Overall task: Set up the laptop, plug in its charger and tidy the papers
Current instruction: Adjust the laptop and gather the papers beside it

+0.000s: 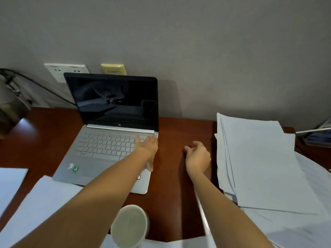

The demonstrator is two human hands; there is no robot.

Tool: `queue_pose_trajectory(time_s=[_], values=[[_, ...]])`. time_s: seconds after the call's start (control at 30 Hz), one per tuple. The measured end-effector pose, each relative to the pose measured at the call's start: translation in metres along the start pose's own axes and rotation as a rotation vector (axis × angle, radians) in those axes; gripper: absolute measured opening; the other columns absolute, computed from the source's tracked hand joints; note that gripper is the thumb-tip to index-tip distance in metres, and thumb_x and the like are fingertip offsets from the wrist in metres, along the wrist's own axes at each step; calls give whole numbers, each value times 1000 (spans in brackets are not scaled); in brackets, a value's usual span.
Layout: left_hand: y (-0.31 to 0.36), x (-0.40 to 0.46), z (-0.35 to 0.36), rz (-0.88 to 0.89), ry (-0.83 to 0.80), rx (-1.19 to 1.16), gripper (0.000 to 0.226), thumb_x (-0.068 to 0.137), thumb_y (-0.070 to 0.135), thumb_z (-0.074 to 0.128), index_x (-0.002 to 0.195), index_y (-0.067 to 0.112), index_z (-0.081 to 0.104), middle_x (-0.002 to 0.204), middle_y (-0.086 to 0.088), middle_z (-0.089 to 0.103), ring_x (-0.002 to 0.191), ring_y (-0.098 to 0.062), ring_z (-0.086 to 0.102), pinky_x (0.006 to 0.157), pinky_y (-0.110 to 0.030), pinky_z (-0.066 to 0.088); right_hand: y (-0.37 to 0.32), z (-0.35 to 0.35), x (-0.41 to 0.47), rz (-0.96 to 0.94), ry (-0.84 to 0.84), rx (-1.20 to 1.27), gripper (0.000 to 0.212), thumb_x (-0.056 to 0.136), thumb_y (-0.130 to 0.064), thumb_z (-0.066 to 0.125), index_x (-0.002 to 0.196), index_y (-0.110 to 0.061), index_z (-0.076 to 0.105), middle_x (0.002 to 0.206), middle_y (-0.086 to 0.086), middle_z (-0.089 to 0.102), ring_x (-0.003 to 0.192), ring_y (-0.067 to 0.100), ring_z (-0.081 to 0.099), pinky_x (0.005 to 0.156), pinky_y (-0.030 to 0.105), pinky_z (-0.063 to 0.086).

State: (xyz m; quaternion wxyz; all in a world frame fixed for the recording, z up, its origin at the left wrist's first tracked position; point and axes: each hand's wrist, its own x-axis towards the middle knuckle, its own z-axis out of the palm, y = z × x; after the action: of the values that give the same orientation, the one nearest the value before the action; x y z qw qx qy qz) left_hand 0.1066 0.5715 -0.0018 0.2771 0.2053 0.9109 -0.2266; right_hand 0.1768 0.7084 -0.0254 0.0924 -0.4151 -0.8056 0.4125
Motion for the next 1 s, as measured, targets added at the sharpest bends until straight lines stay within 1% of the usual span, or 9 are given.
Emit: queue_pose_trajectory(time_s=[0.17, 0.3, 0.47, 0.53, 0.6, 0.67, 0.73, 0.83, 1.0], values=[[-5, 3, -8, 3, -44, 117, 130, 62, 39, 84, 149, 8, -7, 160, -10, -11, 148, -24, -3, 113, -66, 1, -31, 33, -9, 380, -38, 418, 29, 76, -23, 79, 104, -17, 71, 99, 10, 73, 100, 28, 66, 92, 40, 51], [-14, 6, -6, 26, -23, 81, 131, 61, 37, 85, 150, 9, -7, 160, -8, -12, 148, -23, -2, 112, -67, 1, -38, 55, -5, 484, -70, 569, 27, 75, -20, 80, 101, -16, 72, 96, 11, 74, 94, 27, 69, 91, 42, 54], [-17, 7, -6, 54, -43, -26, 134, 61, 42, 84, 149, 9, -12, 160, -5, -15, 147, -21, -8, 114, -64, 3, -54, 78, -5, 510, -61, 659, 27, 77, -20, 78, 103, -14, 73, 98, 12, 74, 91, 28, 71, 86, 40, 57], [-17, 5, -5, 55, -31, -38, 134, 61, 41, 85, 149, 9, -11, 160, -5, -14, 148, -21, -8, 114, -63, 3, -60, 83, -7, 505, -38, 655, 24, 78, -19, 77, 101, -14, 74, 97, 12, 74, 91, 28, 70, 81, 34, 55], [-16, 5, -5, 51, -23, -35, 134, 61, 40, 85, 149, 8, -10, 160, -5, -13, 148, -21, -7, 114, -63, 4, -62, 86, -10, 487, -16, 622, 22, 80, -20, 75, 100, -13, 75, 98, 11, 75, 92, 27, 69, 71, 25, 45], [-15, 5, -6, 51, -21, -36, 133, 61, 39, 85, 149, 8, -10, 160, -5, -14, 148, -21, -7, 114, -63, 4, -62, 88, -11, 476, 6, 593, 20, 82, -21, 74, 100, -12, 75, 99, 10, 75, 94, 26, 68, 68, 23, 38], [-15, 4, -6, 53, -17, -37, 133, 61, 39, 85, 149, 8, -10, 160, -5, -14, 148, -21, -7, 114, -63, 5, -61, 89, -11, 463, 15, 558, 19, 83, -21, 72, 100, -13, 75, 100, 9, 75, 96, 26, 68, 68, 22, 36], [-15, 4, -5, 52, -11, -43, 132, 61, 39, 85, 149, 8, -9, 160, -5, -14, 148, -21, -6, 115, -63, 5, -61, 89, -11, 434, 3, 503, 18, 84, -22, 71, 99, -14, 76, 100, 8, 75, 95, 25, 68, 68, 23, 38], [-15, 4, -6, 55, -20, -76, 134, 59, 35, 87, 149, 9, -9, 160, -4, -13, 148, -20, -6, 115, -63, 4, -59, 89, -7, 437, -15, 487, 16, 80, -23, 74, 93, -14, 77, 92, 7, 76, 88, 26, 69, 69, 27, 48]])
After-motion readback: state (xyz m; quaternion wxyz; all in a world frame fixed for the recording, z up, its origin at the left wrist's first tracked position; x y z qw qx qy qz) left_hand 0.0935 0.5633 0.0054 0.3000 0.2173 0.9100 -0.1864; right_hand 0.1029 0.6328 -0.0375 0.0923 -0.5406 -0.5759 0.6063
